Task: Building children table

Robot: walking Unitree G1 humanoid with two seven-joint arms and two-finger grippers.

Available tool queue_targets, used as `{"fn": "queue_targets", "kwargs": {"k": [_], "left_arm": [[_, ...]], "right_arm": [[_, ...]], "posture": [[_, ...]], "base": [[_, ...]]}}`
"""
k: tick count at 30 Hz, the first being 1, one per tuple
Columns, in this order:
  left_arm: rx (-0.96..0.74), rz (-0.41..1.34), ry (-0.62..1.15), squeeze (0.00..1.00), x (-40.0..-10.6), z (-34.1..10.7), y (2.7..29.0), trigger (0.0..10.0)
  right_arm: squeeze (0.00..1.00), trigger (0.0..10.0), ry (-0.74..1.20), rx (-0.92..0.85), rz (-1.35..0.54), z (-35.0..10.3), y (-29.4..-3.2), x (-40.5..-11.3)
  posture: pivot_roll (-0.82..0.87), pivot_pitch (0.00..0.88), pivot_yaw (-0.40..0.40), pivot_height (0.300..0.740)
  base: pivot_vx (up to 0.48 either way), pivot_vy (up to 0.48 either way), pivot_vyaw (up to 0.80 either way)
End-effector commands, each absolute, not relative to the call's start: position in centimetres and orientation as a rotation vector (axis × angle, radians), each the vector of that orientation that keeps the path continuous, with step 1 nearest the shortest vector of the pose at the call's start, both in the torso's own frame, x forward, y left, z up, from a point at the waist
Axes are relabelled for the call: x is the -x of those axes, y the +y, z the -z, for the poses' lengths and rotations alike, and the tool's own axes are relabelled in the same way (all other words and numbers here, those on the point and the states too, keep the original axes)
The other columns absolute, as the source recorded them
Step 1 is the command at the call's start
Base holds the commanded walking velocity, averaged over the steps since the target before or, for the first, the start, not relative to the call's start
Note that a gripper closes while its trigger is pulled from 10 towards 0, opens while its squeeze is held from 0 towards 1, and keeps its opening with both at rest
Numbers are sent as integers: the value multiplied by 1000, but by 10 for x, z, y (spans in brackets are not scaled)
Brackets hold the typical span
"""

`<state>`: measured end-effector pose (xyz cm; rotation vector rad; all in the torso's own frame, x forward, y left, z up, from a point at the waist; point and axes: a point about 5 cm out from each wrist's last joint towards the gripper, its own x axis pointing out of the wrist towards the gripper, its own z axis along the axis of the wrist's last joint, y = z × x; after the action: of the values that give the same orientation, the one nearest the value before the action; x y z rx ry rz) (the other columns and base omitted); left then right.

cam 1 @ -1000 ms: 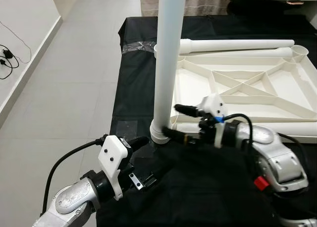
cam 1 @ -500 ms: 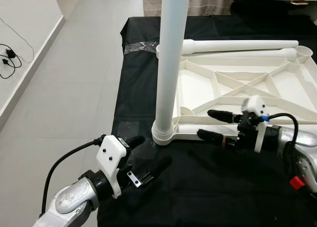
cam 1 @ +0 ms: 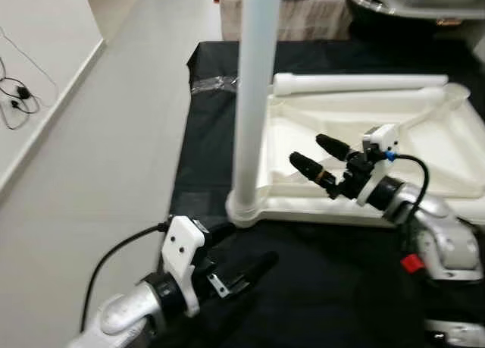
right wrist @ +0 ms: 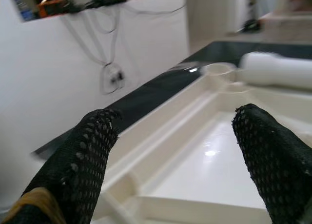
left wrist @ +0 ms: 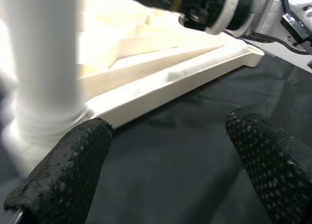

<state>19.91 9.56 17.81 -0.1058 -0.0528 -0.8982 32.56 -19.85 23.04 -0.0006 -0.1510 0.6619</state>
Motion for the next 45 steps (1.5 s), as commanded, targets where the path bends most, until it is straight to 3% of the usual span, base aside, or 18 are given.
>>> {"fn": "queue_targets", "kwargs": {"k": [1, 22, 30, 35, 37, 45], "left_arm": [[114, 904, -33, 0, -199, -175, 96, 10000], [105, 878, -44, 0, -209, -172, 94, 10000], [66, 721, 31, 0, -217, -151, 112, 10000], [0, 637, 65, 0, -211, -134, 126, 10000], [-33, 645, 81, 0, -199, -125, 125, 10000], [-106, 620, 9, 0, -192, -126, 121, 10000]], "right_arm": [[0, 10000, -134, -12, -617, -222, -202, -327], [0, 10000, -113, 60, -551, -206, -180, -336], [0, 10000, -76, 104, -484, -199, -183, -339], [0, 10000, -15, -7, -522, -190, -184, -332], [0, 10000, 50, -117, -598, -185, -190, -320], [0, 10000, 136, -245, -653, -183, -206, -310]], "posture": [[49, 202, 2, 740], [45, 201, -5, 740], [43, 200, -3, 740], [36, 195, -15, 740], [32, 191, -19, 740], [10, 182, -16, 740]], "base": [[0, -420, 0], [0, -427, 0], [0, -195, 0], [0, 0, 0], [0, 0, 0], [0, 0, 0]]}}
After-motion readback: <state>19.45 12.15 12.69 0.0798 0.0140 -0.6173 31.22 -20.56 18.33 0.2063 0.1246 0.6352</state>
